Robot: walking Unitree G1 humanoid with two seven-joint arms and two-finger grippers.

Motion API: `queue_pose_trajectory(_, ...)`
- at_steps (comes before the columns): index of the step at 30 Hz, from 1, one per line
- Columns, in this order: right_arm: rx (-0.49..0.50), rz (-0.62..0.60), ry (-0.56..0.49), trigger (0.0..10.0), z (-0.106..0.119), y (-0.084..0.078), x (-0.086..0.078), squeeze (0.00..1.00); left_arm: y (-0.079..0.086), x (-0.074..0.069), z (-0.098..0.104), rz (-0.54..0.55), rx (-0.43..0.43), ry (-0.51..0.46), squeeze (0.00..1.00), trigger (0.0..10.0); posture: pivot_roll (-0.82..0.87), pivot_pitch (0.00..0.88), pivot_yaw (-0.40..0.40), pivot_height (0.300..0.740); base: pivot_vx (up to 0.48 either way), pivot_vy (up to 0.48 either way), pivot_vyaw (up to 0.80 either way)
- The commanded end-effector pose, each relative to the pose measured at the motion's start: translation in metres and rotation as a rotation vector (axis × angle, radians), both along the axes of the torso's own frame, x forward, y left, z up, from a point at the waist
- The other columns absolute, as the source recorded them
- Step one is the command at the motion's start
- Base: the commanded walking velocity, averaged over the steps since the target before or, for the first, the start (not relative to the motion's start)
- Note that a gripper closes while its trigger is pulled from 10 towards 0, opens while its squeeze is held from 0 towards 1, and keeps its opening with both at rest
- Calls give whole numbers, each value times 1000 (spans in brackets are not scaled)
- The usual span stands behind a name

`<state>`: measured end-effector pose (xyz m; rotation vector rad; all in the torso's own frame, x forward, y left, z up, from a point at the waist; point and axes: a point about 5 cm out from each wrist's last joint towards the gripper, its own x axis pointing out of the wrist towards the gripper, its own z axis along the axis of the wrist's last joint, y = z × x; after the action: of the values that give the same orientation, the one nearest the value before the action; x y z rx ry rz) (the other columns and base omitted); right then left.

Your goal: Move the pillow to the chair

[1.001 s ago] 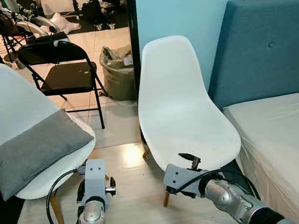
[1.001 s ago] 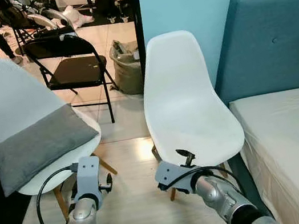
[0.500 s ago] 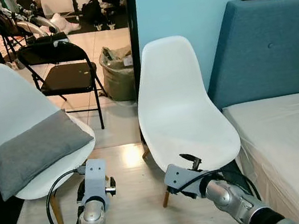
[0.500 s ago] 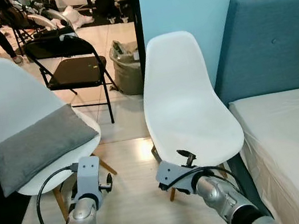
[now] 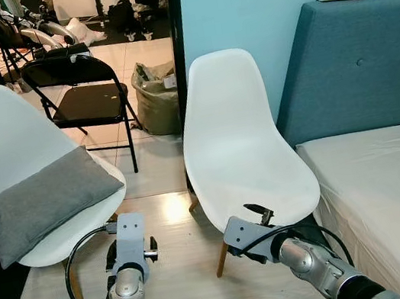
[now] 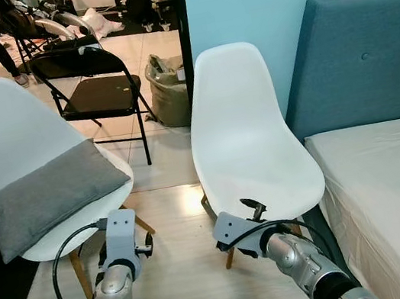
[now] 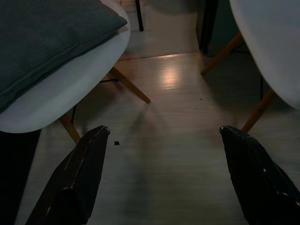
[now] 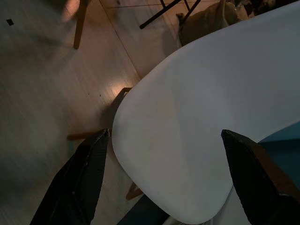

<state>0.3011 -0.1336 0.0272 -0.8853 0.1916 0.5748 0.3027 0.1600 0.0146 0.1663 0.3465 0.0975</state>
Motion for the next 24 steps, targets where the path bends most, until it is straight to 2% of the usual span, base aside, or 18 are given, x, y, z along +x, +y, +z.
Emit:
queue_pose_trajectory(1, 21, -19, 6, 10000, 0, -5, -1, 0, 0, -5, -6, 7, -8, 30, 0, 10000, -47, 71, -59, 740, 0, 0, 0)
queue_pose_trajectory(14, 24, -19, 14, 10000, -1, -1, -1, 0, 0, -4, -7, -19, 1, 39, 0, 10000, -89, 57, -33, 740, 0, 0, 0)
queue_pose_trajectory(20, 29, -17, 12, 10000, -2, -1, -3, 0, -6, -6, -8, -23, -6, 39, 0, 10000, -46, 56, -61, 740, 0, 0, 0)
queue_pose_trajectory(24, 31, 6, 19, 10000, -4, 4, -4, 0, -1, -8, -10, -4, -8, 43, 0, 10000, -52, 58, -58, 740, 0, 0, 0)
